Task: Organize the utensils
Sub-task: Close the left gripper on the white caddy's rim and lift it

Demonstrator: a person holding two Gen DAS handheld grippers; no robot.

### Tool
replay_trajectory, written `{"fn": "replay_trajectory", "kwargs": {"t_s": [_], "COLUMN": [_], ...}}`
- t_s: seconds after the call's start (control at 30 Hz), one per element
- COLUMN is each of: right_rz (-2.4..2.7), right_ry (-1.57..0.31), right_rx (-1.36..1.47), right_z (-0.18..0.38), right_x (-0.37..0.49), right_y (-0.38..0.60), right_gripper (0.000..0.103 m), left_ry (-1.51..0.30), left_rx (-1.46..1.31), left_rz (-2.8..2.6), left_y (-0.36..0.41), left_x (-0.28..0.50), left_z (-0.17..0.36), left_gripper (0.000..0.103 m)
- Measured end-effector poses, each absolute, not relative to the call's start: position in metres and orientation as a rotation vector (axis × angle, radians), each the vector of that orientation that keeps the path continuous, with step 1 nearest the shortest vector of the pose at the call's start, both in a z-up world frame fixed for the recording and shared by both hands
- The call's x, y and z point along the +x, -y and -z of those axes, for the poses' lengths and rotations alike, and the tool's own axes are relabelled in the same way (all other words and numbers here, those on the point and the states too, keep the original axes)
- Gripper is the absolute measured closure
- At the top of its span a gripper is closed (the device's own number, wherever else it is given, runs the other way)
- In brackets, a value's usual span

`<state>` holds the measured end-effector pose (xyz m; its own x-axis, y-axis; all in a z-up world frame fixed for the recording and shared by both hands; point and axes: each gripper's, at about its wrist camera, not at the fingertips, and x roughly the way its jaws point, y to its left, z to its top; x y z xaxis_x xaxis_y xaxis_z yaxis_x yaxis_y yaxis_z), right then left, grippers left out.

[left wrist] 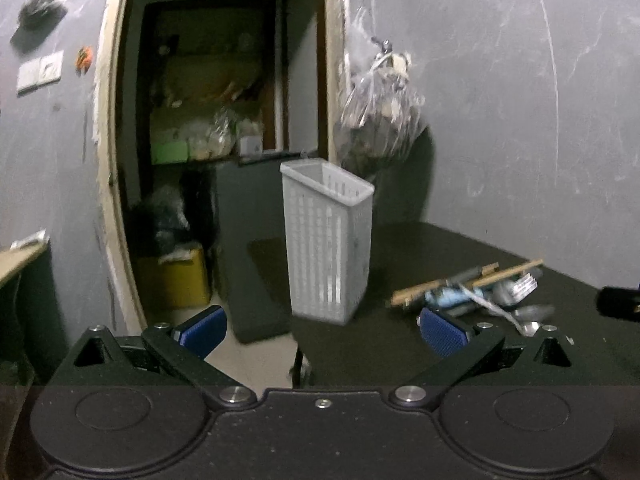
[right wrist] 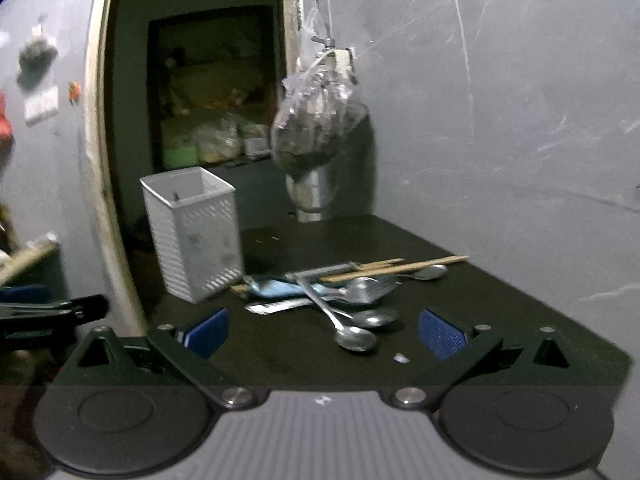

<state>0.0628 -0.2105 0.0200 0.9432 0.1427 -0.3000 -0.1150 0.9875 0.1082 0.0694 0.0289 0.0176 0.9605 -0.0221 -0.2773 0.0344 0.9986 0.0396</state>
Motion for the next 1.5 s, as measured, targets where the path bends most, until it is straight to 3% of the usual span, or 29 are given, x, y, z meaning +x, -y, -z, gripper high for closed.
{"fn": "replay_trajectory", "kwargs": {"t_s": [0.33,0.53,1.07,1.13,1.2,1.5], "right_rz": [-0.218,-0.162,-0.079,-0.067,-0.055,-0.046], "right_ry": [-0.244,-0.309,-0.468,-0.484,-0.497,-0.508], "right_rx": [0.192,0.144,0.165,0.172,0.175,0.171], "right_z": [-0.078,-0.059,-0.004,0.0,0.003,0.008], "right_x": [0.088,0.121,0.166,0.168,0.169,0.172], "right_y": [0.246,0.239,0.24,0.242,0.244,0.248], "right_gripper": [0.0,0.0,0.0,0.0,0.0,0.0], "left_ry": [-0.172,-0.121,-0.198,-0.211,-0.222,-0.227], "left_rx": [0.17,0.302,0.234,0.216,0.193,0.149], "left_rz": [0.04,0.065,0.09,0.092,0.116,0.139], "left_y": [-0.029,-0.016,-0.02,-0.022,-0.024,-0.029], "left_x": [0.143,0.181,0.267,0.27,0.271,0.265], "left_z": [-0.036,-0.027,0.002,0.004,0.004,0.001], "left_gripper": [0.0,0.0,0.001,0.004,0.017,0.024]}}
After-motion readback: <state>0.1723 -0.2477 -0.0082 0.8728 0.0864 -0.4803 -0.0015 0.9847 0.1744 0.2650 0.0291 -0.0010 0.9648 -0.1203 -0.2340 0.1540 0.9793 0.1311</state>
